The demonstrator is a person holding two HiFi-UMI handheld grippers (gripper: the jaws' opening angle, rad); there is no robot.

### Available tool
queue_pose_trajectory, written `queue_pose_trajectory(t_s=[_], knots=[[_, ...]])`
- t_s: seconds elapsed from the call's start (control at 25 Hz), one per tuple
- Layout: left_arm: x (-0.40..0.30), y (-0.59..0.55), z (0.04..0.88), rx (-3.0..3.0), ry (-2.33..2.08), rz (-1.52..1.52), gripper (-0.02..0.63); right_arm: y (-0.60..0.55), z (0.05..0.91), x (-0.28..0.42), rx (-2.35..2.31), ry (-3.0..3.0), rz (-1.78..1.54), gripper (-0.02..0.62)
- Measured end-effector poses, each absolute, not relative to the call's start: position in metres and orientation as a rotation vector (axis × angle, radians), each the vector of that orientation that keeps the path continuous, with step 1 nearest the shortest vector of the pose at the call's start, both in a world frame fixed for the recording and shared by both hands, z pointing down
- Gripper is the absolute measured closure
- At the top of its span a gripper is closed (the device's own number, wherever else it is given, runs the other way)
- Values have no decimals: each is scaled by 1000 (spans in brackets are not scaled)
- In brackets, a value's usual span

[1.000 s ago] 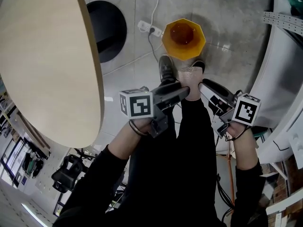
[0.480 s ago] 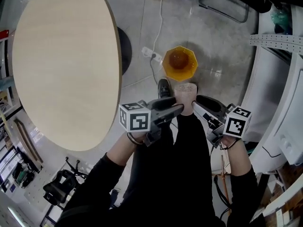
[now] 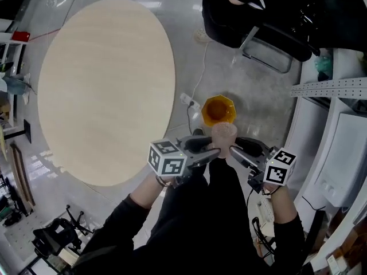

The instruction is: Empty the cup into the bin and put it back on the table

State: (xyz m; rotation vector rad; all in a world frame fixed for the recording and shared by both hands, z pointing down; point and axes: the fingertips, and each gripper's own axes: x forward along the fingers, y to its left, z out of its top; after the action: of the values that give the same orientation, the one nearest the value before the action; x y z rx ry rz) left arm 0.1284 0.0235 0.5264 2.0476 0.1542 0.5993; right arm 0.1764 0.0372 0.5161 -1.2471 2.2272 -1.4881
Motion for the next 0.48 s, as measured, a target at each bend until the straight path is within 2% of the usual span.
queue_pose_trajectory(t_s=[0.48], knots=[[87, -2, 419, 2464, 172, 636, 390, 13, 409, 131, -1210, 2657, -1126, 425]])
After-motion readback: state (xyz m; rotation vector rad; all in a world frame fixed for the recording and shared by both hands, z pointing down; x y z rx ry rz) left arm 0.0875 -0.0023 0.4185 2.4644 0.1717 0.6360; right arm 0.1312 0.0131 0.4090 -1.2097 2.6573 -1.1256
